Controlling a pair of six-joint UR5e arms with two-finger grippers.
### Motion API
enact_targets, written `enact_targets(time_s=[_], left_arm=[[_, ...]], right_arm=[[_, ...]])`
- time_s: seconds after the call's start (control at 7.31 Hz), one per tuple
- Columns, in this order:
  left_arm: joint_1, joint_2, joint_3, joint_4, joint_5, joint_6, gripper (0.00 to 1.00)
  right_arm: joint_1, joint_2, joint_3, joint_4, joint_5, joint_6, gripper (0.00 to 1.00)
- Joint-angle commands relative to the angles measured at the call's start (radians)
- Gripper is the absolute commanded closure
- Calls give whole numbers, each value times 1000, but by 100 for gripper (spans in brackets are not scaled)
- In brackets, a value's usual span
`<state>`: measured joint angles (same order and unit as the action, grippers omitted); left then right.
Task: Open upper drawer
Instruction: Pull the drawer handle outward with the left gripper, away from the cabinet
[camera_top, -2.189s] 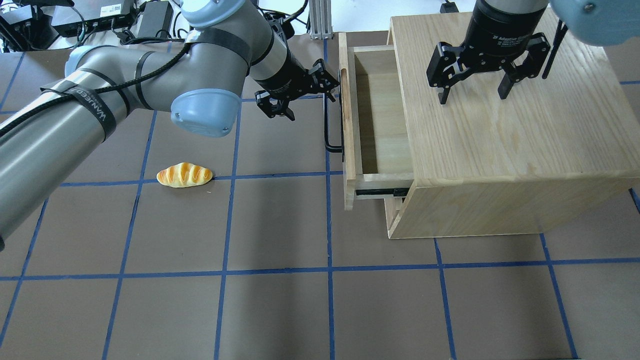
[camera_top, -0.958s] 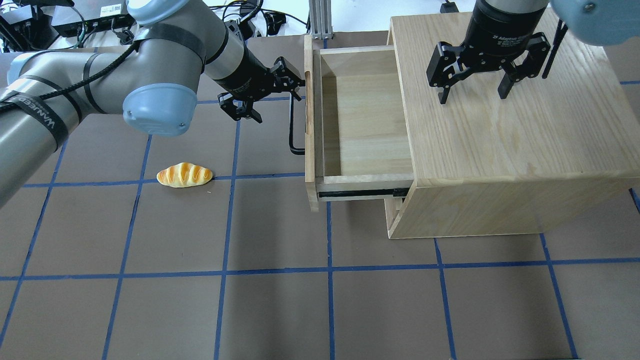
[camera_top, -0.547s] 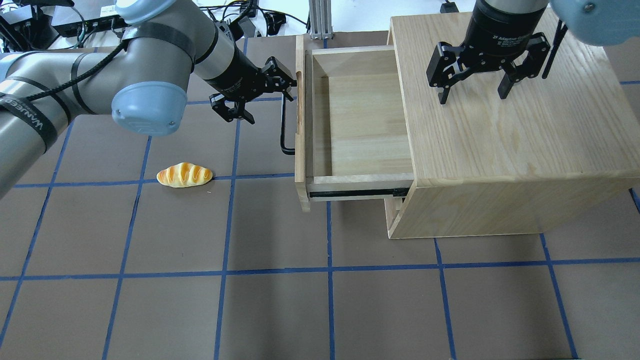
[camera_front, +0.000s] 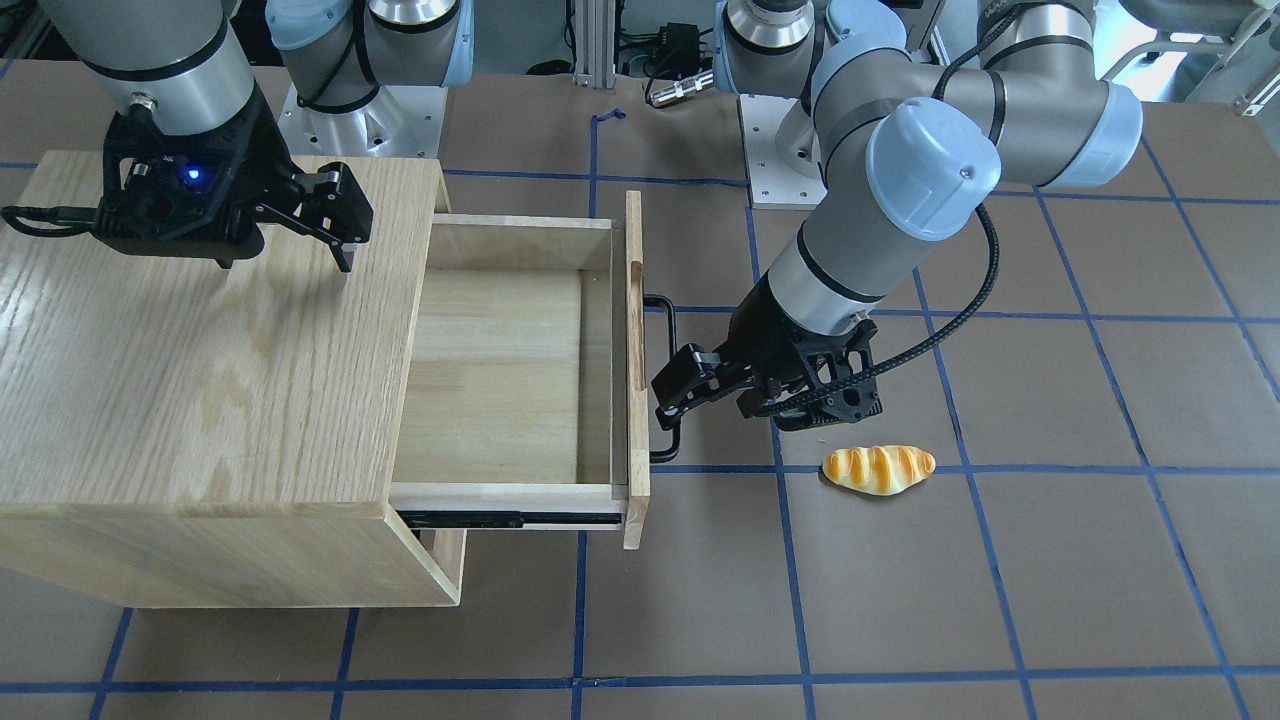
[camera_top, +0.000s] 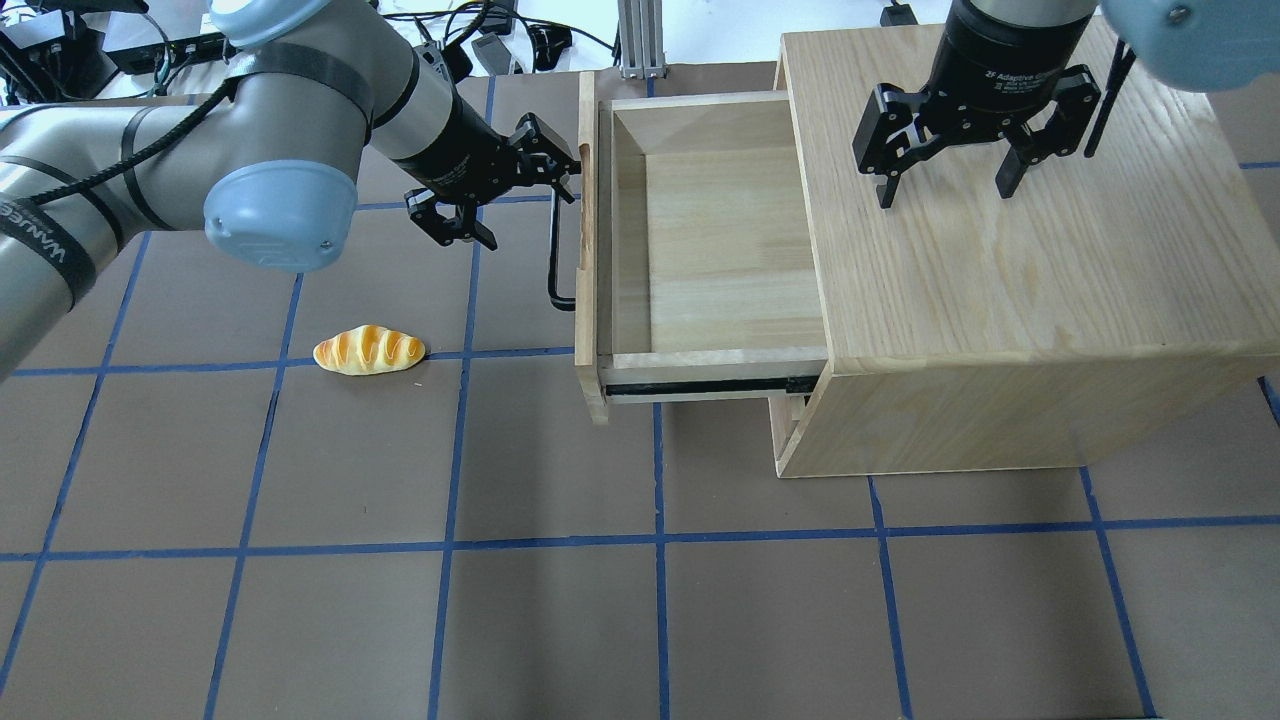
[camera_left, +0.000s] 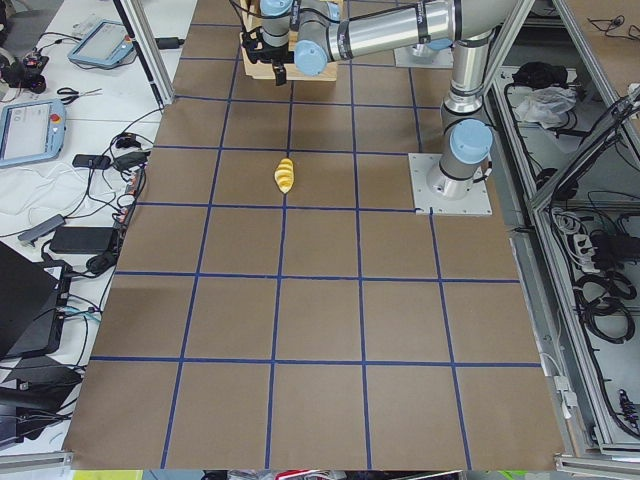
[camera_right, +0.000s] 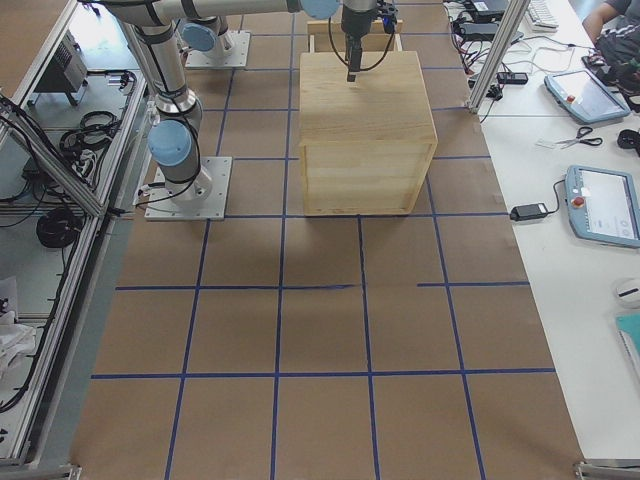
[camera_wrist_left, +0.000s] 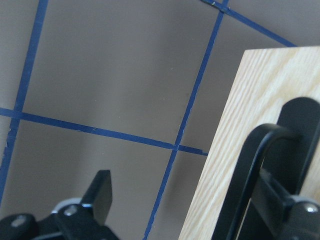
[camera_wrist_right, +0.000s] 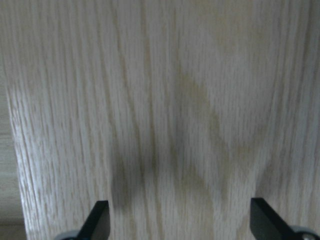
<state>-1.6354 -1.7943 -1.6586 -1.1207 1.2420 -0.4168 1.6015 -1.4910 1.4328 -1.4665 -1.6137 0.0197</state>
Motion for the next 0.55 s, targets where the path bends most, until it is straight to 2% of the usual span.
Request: enact_targets(time_s=[0.0,0.41], left_arm=[[3,6,-3,-19,2,9,0],[37,33,5,-57,4,10,0]], right_arm=[[0,0,1,0,0,-1,0],[0,0,0,0,0,-1,0]])
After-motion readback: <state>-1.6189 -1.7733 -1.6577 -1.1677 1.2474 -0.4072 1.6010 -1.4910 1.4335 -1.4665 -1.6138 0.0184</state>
